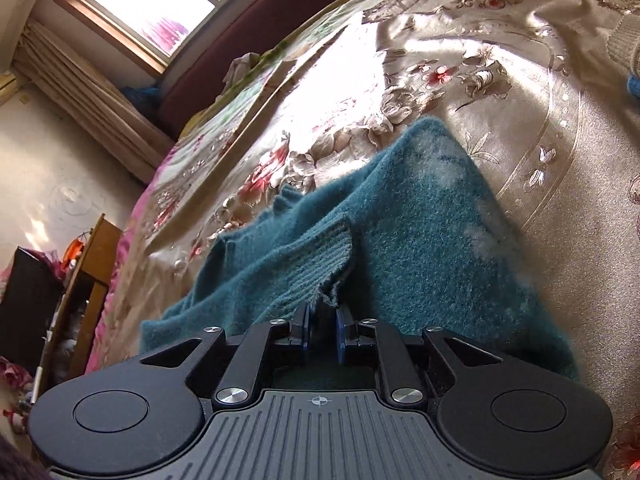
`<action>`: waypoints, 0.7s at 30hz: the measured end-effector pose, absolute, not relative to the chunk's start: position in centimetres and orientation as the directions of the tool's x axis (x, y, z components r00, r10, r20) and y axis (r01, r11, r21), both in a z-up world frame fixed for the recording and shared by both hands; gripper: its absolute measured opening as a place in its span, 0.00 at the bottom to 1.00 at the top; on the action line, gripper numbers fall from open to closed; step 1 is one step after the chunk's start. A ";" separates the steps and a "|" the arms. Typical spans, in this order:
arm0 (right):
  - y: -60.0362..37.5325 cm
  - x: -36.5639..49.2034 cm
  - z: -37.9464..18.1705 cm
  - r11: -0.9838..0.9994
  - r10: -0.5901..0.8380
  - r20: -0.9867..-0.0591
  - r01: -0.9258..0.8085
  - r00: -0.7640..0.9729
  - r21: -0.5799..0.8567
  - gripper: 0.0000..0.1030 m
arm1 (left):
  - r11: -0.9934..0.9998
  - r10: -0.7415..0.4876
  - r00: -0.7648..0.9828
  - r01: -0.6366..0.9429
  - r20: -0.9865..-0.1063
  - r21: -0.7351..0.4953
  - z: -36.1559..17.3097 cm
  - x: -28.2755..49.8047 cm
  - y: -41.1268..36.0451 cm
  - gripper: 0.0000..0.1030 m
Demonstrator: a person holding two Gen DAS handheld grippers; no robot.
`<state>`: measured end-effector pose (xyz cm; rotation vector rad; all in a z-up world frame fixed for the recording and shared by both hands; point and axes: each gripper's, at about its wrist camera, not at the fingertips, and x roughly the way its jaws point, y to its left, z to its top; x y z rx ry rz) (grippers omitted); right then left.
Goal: Fold small clothes
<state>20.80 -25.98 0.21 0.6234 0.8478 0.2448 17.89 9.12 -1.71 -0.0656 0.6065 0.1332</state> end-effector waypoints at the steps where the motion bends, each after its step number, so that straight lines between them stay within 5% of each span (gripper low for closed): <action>1: -25.9 21.0 0.1 0.791 0.446 -0.624 0.044 0.641 0.610 0.20 | 0.990 0.100 0.815 -0.138 -0.571 -0.024 -1.6 18.0 9.0 0.81; 4: -25.4 21.4 -0.5 0.782 0.462 -0.627 0.047 0.627 0.622 0.31 | 0.993 0.093 0.812 -0.121 -0.577 -0.011 -1.5 18.2 8.6 0.82; 10: -25.3 20.7 -0.4 0.821 0.401 -0.643 0.056 0.653 0.569 0.10 | 0.994 0.108 0.803 -0.107 -0.586 0.037 -1.7 18.4 8.3 0.82; 21: -26.0 19.5 0.0 0.850 0.378 -0.672 0.049 0.637 0.525 0.18 | 0.987 0.148 0.745 -0.149 -0.650 0.054 -2.6 17.4 9.8 0.84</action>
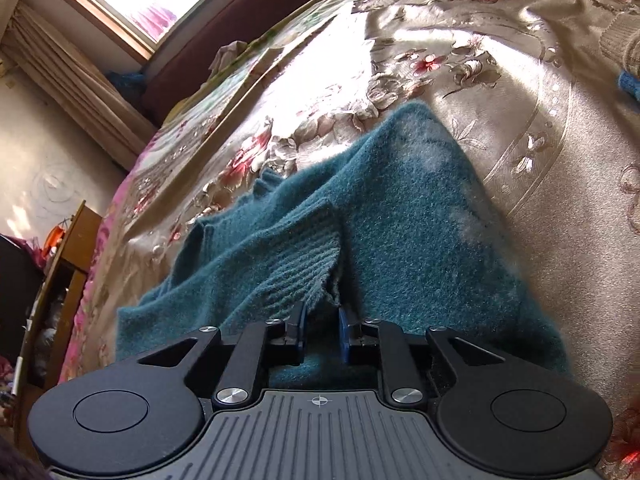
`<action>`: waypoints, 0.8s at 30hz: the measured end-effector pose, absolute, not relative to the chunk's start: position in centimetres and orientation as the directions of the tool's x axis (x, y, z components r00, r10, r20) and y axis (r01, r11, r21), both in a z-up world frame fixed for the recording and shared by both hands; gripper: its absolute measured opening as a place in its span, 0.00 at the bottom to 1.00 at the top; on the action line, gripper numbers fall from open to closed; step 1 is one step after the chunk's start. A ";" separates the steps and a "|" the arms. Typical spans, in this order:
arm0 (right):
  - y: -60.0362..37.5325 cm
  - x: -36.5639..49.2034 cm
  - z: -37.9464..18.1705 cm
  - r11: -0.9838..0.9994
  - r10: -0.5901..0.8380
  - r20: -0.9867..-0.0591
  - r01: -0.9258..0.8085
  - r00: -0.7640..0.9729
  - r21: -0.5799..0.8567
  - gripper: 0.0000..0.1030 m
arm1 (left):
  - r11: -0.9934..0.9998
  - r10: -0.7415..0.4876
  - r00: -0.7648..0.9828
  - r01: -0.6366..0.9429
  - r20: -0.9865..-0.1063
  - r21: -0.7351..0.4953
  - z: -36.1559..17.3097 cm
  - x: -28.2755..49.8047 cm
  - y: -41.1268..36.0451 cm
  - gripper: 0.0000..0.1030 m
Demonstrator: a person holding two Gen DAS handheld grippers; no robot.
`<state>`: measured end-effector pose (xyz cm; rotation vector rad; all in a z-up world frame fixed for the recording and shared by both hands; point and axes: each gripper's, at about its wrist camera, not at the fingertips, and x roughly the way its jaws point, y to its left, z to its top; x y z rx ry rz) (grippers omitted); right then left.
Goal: Fold small clothes
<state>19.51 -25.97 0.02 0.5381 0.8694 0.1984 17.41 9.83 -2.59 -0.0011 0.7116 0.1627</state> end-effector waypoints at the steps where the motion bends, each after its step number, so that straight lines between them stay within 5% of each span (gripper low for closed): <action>1: -26.2 19.1 0.2 0.854 0.375 -0.674 0.044 0.636 0.518 0.18 | 0.986 0.152 0.744 -0.156 -0.651 0.052 -2.5 16.9 10.1 0.84; 24: -30.8 -2.1 3.1 0.950 0.312 -0.884 -0.120 0.349 0.288 0.33 | 0.990 -0.111 0.503 -0.018 -0.857 -0.139 -1.0 -0.1 11.3 0.84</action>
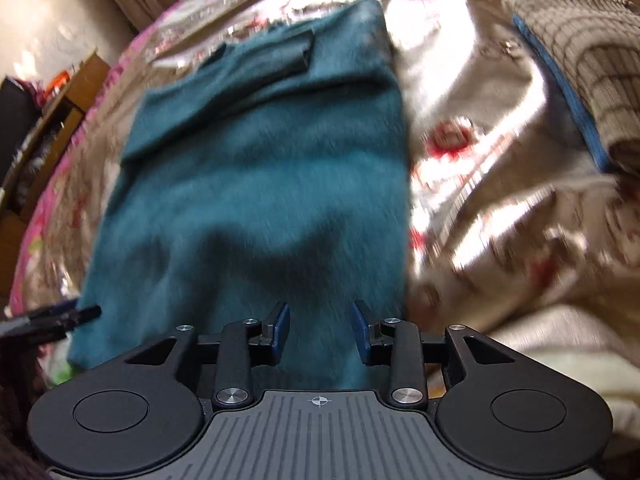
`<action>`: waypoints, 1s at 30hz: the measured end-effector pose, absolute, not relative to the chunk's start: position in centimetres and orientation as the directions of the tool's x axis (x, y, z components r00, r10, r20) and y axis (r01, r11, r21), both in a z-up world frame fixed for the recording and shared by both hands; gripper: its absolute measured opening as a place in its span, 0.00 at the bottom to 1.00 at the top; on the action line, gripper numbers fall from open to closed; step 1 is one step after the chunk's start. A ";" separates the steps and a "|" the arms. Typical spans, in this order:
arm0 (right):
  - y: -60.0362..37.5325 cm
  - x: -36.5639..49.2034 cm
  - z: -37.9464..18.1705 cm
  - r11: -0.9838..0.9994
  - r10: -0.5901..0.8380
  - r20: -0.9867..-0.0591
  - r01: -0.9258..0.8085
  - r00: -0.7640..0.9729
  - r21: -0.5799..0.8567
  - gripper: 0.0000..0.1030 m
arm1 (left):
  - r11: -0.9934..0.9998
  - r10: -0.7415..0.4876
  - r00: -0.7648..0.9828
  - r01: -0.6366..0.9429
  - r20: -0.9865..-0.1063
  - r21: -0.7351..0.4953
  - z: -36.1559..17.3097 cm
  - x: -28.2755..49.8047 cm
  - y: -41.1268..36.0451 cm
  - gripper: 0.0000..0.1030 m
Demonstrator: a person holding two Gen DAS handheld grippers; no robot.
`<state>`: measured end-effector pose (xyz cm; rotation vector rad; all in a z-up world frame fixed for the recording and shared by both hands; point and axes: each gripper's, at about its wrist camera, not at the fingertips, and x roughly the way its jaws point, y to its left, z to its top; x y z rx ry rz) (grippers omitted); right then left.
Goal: Fold small clothes
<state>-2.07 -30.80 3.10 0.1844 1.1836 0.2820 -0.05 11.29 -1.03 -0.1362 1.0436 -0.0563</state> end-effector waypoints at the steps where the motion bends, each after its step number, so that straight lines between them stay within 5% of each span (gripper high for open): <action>1: -30.9 -2.6 3.0 0.953 0.303 -0.892 -0.120 0.335 0.279 0.33 | 0.990 -0.114 0.497 -0.012 -0.860 -0.138 -1.1 -0.4 11.2 0.84; 30: -32.3 -4.0 2.3 0.969 0.248 -0.936 -0.074 0.249 0.237 0.38 | 0.972 -0.209 0.447 -0.007 -0.870 -0.237 -1.1 -1.1 10.5 0.83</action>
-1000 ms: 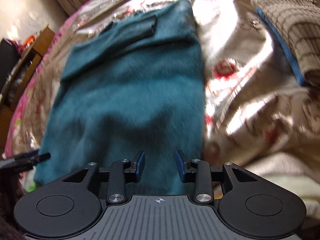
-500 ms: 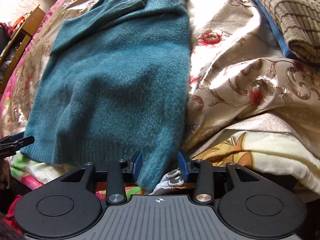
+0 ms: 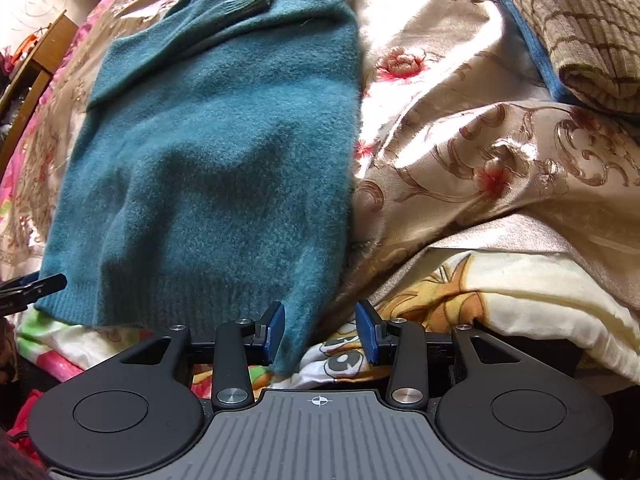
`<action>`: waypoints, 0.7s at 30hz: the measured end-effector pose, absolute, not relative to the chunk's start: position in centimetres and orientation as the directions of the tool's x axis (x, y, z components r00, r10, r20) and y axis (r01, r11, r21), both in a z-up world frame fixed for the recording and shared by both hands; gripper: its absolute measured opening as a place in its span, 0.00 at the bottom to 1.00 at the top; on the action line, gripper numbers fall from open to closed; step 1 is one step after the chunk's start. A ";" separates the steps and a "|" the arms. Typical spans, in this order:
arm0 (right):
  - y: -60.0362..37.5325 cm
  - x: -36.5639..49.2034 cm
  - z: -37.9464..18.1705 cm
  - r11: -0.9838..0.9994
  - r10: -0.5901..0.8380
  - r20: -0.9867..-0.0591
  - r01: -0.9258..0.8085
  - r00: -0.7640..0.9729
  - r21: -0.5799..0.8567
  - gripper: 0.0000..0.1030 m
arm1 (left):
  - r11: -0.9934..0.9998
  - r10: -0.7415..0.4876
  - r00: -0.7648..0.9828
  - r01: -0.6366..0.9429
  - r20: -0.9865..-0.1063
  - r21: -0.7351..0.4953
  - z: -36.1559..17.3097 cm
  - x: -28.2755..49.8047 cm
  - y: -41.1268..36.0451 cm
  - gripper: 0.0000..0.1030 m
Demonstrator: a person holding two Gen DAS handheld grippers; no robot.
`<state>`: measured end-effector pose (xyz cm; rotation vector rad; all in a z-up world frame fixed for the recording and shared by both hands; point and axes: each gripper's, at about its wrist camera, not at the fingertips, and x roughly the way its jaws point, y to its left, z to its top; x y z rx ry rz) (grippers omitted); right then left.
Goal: Fold small clothes
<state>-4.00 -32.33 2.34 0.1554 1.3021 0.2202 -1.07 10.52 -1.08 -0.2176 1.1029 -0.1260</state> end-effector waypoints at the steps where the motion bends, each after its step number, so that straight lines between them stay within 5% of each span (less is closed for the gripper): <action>1: -32.2 -3.9 2.2 0.969 0.247 -0.937 -0.074 0.248 0.236 0.38 | 0.972 -0.209 0.444 -0.006 -0.871 -0.237 -1.2 -1.0 10.5 0.83; 21: -30.5 -3.0 0.6 0.963 0.266 -0.935 -0.114 0.236 0.246 0.39 | 0.988 -0.146 0.381 0.005 -0.913 -0.155 -2.4 0.1 8.6 0.83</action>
